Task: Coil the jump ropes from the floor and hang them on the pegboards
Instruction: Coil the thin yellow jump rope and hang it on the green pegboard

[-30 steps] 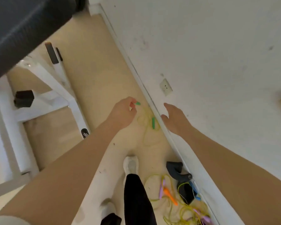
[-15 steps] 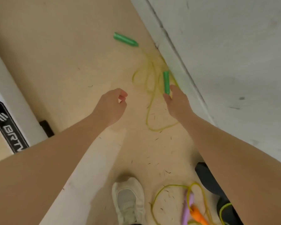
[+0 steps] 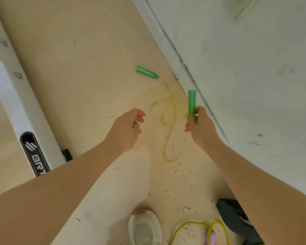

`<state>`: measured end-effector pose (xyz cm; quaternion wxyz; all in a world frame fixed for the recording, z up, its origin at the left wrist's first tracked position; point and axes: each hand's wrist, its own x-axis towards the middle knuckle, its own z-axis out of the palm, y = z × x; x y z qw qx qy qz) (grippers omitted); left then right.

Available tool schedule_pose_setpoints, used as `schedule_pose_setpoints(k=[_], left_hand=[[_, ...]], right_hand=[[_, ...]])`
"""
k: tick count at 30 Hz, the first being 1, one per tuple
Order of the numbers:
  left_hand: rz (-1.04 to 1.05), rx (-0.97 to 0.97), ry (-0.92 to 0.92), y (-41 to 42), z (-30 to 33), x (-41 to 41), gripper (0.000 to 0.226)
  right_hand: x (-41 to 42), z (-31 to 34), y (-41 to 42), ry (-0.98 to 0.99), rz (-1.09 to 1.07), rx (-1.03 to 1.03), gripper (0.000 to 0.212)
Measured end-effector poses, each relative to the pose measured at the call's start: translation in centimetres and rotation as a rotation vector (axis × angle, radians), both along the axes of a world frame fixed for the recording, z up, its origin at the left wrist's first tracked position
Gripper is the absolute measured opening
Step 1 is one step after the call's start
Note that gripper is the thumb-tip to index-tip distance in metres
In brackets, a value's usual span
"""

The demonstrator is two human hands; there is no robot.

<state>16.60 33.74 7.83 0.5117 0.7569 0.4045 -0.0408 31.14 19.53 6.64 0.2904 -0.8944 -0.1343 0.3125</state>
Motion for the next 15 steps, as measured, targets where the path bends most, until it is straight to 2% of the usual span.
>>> schedule_pose_setpoints(k=[3,5,8,10,12,15], left_hand=[[-0.026,-0.021,-0.067,-0.6,8.8,0.8,0.039],[-0.04,-0.076,-0.106,-1.4,15.4,1.5,0.037],[-0.102,-0.387,-0.188,-2.9,25.7,1.5,0.048],[-0.226,-0.586,-0.224,-3.9,31.8,0.6,0.048],[-0.356,-0.495,-0.255,-4.5,36.9,-0.5,0.035],[-0.353,-0.324,-0.335,-4.1,44.7,-3.3,0.011]], right_hand=[[-0.6,11.0,-0.3,0.064,0.088,0.125,0.023],[-1.6,18.4,-0.6,0.183,0.074,0.209,0.02],[-3.3,29.0,-0.8,0.381,-0.023,0.321,0.016],[-4.6,35.4,-0.9,0.425,-0.031,0.397,0.021],[-6.0,41.5,-1.2,0.407,-0.052,0.449,0.029],[-8.3,50.0,-2.4,0.291,-0.077,0.463,0.039]])
